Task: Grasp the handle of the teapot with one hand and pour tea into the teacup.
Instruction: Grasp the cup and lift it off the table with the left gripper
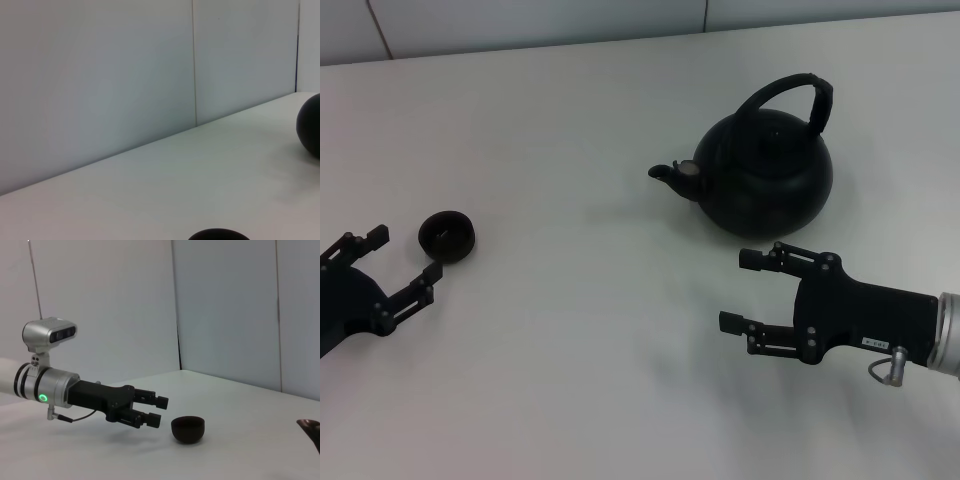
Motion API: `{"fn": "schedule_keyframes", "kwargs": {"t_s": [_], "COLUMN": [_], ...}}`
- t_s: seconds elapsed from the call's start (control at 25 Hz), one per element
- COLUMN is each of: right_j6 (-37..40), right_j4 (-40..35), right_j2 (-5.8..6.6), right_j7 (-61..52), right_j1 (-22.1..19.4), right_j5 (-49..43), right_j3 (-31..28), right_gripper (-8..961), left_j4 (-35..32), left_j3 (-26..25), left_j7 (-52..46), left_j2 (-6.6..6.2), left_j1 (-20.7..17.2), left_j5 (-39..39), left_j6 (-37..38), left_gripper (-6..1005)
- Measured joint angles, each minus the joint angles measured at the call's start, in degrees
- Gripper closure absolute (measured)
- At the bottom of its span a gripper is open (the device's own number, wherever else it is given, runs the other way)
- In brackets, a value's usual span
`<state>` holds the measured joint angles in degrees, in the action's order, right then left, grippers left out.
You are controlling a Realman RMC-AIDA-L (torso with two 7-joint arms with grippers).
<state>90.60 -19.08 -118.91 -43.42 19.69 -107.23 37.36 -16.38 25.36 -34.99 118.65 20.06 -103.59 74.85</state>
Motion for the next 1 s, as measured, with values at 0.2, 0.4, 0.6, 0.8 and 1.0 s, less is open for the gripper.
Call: {"fn": "schedule_keyframes", "kwargs": {"t_s": [0.2,0.4,0.6,0.8,1.0], "right_j6": [0.01,0.01,0.02,0.02,0.02], "right_j4": [0.01,0.00,0.00,0.00,0.01], "right_j2": [0.00,0.00,0.00,0.00,0.00], "right_j7": [0.00,0.00,-0.01,-0.03,-0.05], "right_j1": [0.00,-0.04,-0.27,-0.44,-0.46], "right_j5": [0.00,0.00,0.00,0.00,0.00], "right_j3": [-0.01,-0.01,-0.01,-0.03,-0.09], "right_gripper": [162,162,162,162,162], "left_j4": [0.12,0.58,1.81,2.56,3.55], "left_j3": [0.20,0.26,0.27,0.23,0.21], "left_j7": [-0.23,-0.29,-0.08,0.15,0.22], "left_j2": [0.00,0.00,0.00,0.04,0.07], "left_j1": [0.53,1.21,2.85,4.11,5.65], "left_j5": [-0.05,-0.08,-0.37,-0.44,-0.54], "left_j6": [-0.96,-2.55,-4.86,-5.77,-7.53], "left_gripper": [221,224,227,231,234]}}
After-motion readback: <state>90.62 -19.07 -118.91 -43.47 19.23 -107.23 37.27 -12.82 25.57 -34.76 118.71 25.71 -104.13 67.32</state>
